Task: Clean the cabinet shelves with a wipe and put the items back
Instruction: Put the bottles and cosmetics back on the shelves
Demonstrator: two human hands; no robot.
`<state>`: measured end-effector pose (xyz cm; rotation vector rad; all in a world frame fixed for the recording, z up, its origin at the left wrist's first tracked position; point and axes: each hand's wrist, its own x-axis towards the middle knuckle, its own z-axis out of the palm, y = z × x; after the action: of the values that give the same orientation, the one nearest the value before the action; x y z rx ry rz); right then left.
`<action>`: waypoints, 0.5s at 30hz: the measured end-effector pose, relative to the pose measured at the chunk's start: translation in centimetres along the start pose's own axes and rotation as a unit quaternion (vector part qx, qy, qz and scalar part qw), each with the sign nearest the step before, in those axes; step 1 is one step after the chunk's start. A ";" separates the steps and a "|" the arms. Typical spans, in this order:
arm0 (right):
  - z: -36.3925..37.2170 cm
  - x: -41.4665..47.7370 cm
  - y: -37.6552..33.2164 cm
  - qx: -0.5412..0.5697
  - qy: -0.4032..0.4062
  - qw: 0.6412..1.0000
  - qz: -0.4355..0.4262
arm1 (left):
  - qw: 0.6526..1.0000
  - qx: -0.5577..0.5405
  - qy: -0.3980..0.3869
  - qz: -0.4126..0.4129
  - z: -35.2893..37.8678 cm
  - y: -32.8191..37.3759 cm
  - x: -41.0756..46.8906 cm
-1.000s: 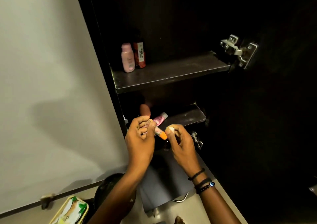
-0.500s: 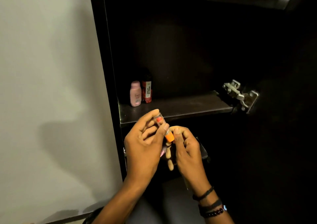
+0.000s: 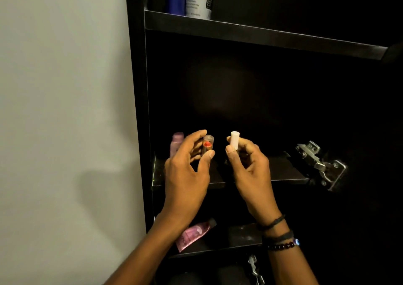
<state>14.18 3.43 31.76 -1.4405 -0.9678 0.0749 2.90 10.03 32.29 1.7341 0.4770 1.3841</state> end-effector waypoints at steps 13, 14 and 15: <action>0.8 1.3 1.6 0.004 -0.025 0.999 -0.022 | 0.996 0.091 0.010 0.010 1.1 -2.3 -1.1; 0.8 1.3 1.7 0.003 -0.025 0.999 -0.023 | 0.995 0.100 0.014 0.013 1.2 -2.4 -1.1; 0.8 1.3 1.8 0.002 -0.025 0.999 -0.023 | 0.994 0.105 0.020 0.015 1.2 -2.4 -1.1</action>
<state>15.38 5.15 30.77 -1.4187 -1.0408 0.0799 4.18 10.13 29.63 1.8912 0.6403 1.4332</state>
